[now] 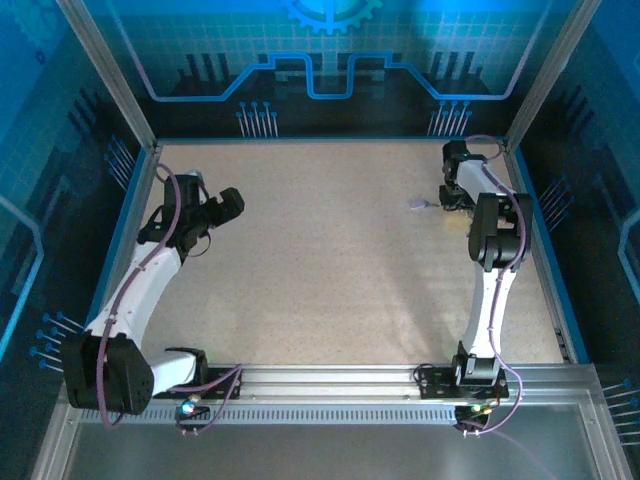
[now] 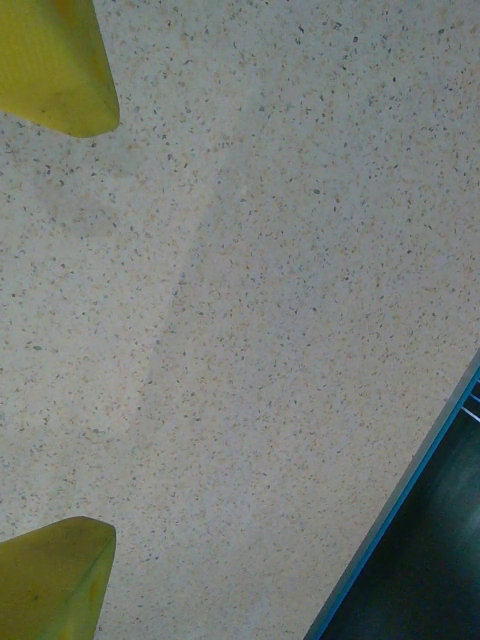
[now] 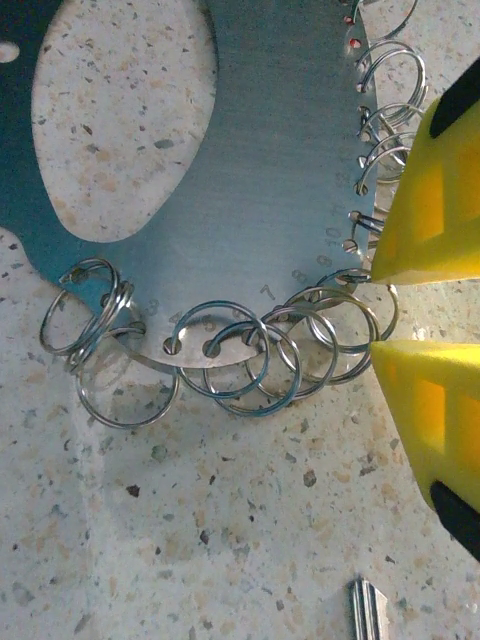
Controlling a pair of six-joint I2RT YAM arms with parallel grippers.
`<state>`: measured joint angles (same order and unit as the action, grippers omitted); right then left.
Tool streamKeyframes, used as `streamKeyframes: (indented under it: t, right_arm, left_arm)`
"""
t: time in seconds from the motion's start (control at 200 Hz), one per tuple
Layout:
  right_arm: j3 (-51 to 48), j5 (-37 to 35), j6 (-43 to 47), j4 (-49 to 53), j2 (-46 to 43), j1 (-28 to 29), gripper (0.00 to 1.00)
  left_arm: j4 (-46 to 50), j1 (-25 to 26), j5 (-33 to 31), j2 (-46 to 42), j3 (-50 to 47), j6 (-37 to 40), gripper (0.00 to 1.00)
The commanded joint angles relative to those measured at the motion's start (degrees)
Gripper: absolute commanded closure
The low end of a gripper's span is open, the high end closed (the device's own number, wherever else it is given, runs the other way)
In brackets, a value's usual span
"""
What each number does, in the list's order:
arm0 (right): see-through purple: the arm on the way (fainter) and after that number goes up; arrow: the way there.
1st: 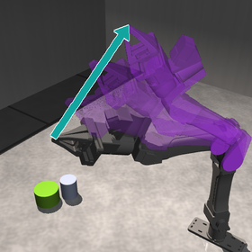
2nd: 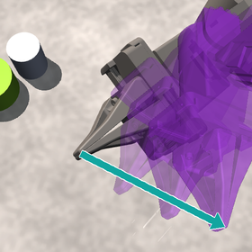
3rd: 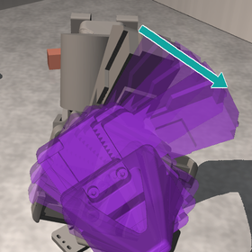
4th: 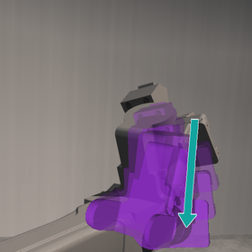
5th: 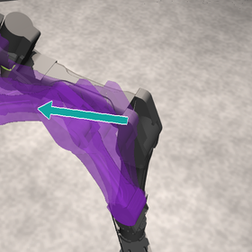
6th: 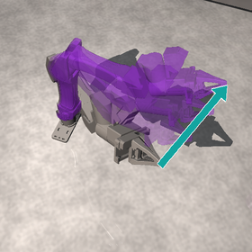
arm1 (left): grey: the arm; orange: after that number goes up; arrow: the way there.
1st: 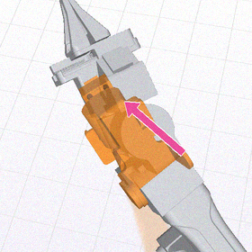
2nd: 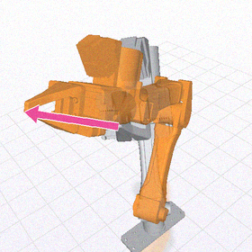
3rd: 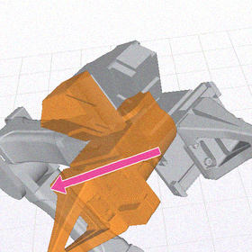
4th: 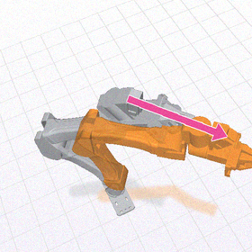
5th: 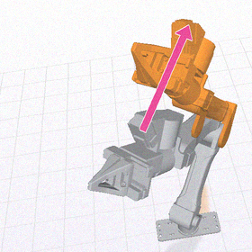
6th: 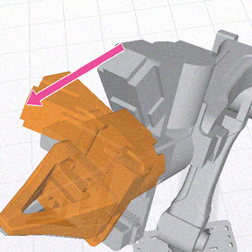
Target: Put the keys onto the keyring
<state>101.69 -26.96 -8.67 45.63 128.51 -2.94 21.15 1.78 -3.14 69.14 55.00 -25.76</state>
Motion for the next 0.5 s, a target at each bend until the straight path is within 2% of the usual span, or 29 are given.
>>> streamKeyframes:
  t: [0.0, 0.145, 0.24, 0.495]
  right_arm:
    - [-0.4, 1.6, 0.2, 0.4, -1.1, -0.1, 0.77]
    - [-2.8, 11.9, -6.2, -1.7, -4.8, -3.2, 0.77]
    - [-4.9, 15.7, -9.4, -4.0, -6.8, -4.6, 0.77]
    - [-6.2, 16.8, -11.8, -5.0, -7.7, -6.8, 0.77]
  left_arm:
    - [0.8, 0.3, 0.1, -1.1, 0.6, 0.0, 0.01]
    - [0.3, 0.3, 0.6, -1.0, 0.8, 0.1, 0.01]
    - [1.0, 0.4, 0.2, -1.1, 0.8, 0.1, 0.01]
    - [0.9, 0.4, 0.1, -1.4, 0.7, 0.2, 0.01]
